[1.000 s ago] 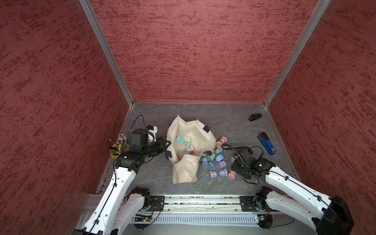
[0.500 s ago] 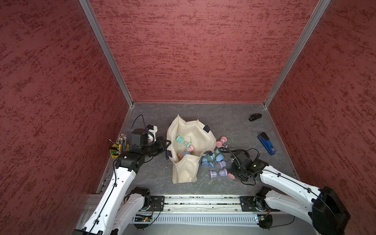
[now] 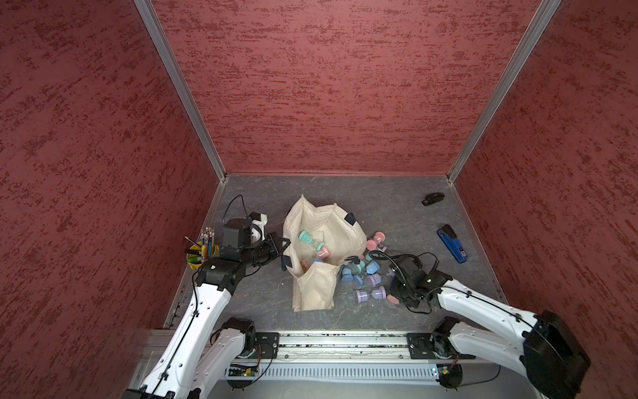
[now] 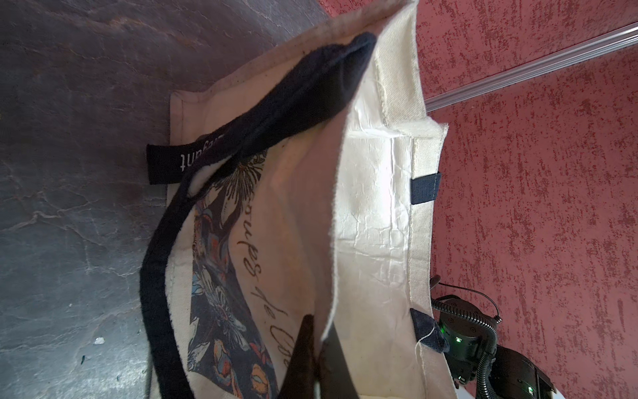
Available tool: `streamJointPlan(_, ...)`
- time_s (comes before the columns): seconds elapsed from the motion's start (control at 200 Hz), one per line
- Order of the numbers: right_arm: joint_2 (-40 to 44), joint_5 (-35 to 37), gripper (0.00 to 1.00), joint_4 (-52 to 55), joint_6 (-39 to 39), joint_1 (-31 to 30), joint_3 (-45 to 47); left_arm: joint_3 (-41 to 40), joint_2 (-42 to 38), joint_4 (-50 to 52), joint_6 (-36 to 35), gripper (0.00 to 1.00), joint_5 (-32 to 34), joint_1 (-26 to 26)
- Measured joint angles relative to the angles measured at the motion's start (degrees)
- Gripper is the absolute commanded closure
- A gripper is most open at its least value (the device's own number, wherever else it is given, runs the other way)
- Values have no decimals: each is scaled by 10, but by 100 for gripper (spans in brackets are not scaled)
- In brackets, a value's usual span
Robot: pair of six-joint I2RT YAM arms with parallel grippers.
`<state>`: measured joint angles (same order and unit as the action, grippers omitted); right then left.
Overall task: Put the hourglass into the canvas bag
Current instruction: Pick up the hourglass from the center of the board.
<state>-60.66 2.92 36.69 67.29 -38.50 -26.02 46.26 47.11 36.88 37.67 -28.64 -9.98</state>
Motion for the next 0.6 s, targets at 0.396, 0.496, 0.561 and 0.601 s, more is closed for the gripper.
streamJointPlan(0.396, 48, 98, 93, 116, 0, 0, -116, -6, -7, -8, 0, 99, 0, 0)
streamJointPlan(0.496, 49, 137, 94, 140, -6, 0, -190, -5, -7, -8, 0, 98, 0, 0)
streamJointPlan(0.561, 43, 163, 96, 153, -15, 0, -244, -6, -8, -8, 0, 98, 0, 0)
streamJointPlan(0.601, 38, 175, 97, 155, -24, 0, -275, -5, -9, -8, 0, 98, 0, 0)
